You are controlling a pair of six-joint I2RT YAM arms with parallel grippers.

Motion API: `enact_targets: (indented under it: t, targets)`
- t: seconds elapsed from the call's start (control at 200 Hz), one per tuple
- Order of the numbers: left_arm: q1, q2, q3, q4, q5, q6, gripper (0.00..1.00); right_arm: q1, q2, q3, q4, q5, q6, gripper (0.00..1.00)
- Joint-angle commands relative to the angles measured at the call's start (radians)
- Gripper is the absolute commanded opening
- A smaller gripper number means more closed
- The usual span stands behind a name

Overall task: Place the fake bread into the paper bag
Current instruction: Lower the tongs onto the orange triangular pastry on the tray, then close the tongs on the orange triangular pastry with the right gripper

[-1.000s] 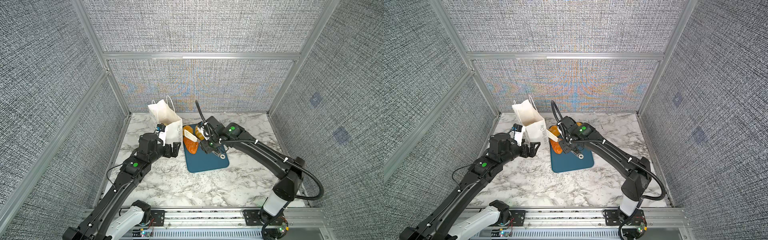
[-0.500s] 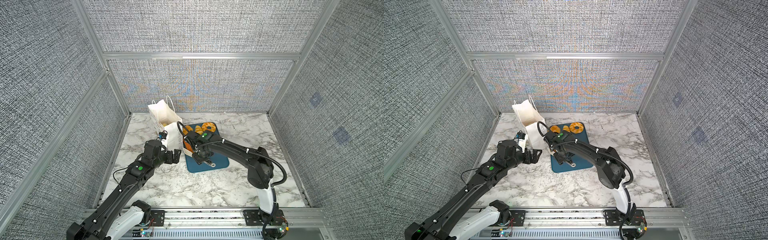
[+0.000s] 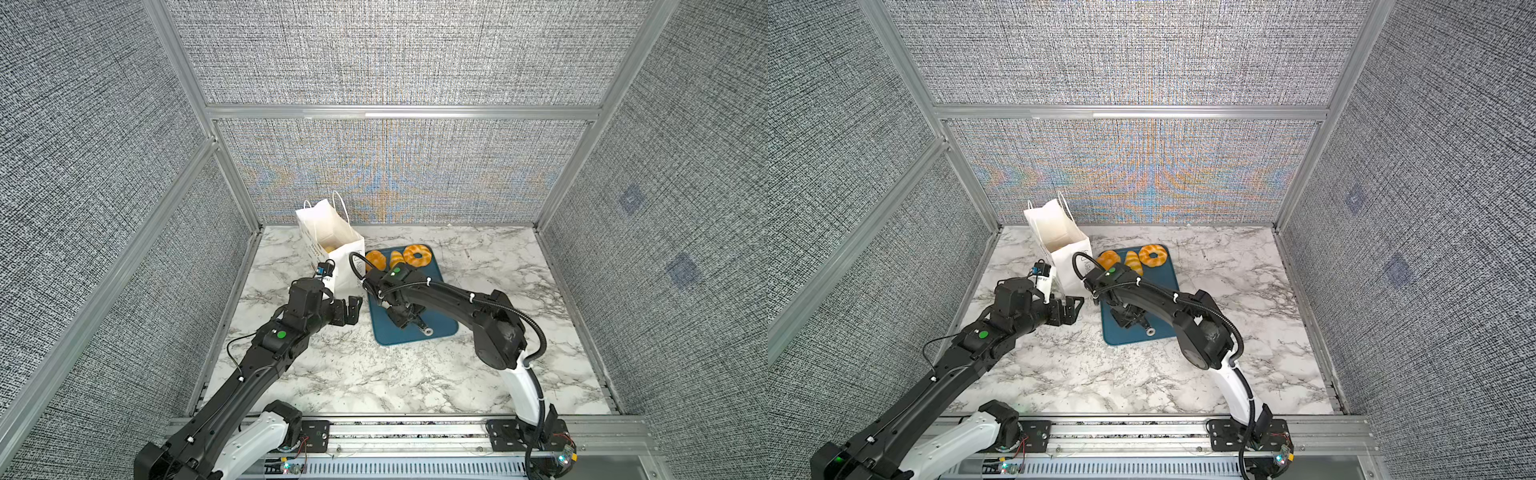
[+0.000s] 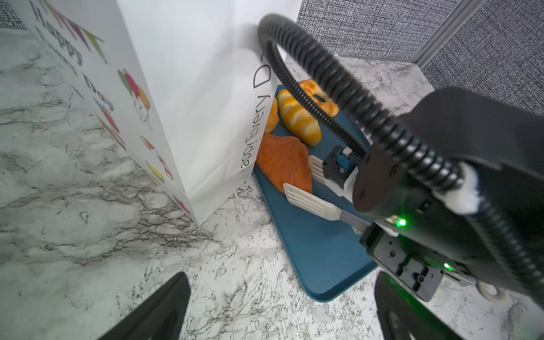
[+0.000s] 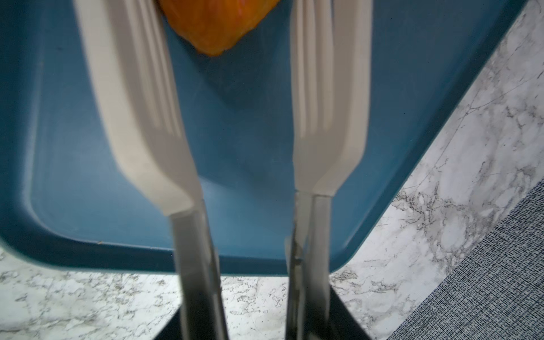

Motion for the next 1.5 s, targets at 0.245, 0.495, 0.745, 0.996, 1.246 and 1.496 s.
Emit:
enact_targets:
  t: [0.245,0.495,0.745,0.996,1.246,1.496]
  targets:
    - [0.000,0.019,0.016,-0.006,-0.011,0.011,0.99,-0.001,-0.142,-0.237,0.008,0.026,-0.042,0.38]
    - [-0.005,-0.003,-0.014,-0.003,0.026,-0.021,0.99,-0.001,-0.278,-0.417,0.049,0.048,-0.055,0.39]
    - [-0.021,-0.013,-0.040,0.002,0.036,-0.036,0.99,0.000,-0.258,-0.374,-0.006,0.081,0.026,0.57]
    - [-0.025,-0.016,-0.048,0.000,0.030,-0.033,0.99,0.008,-0.202,-0.280,-0.039,0.109,0.097,0.61]
    - [-0.027,-0.029,-0.056,-0.005,0.019,-0.032,0.99,0.007,-0.153,-0.251,-0.051,0.104,0.090,0.61]
    - [-0.028,-0.031,-0.053,-0.018,0.007,-0.025,0.99,0.005,-0.154,-0.256,-0.059,0.056,0.040,0.48]
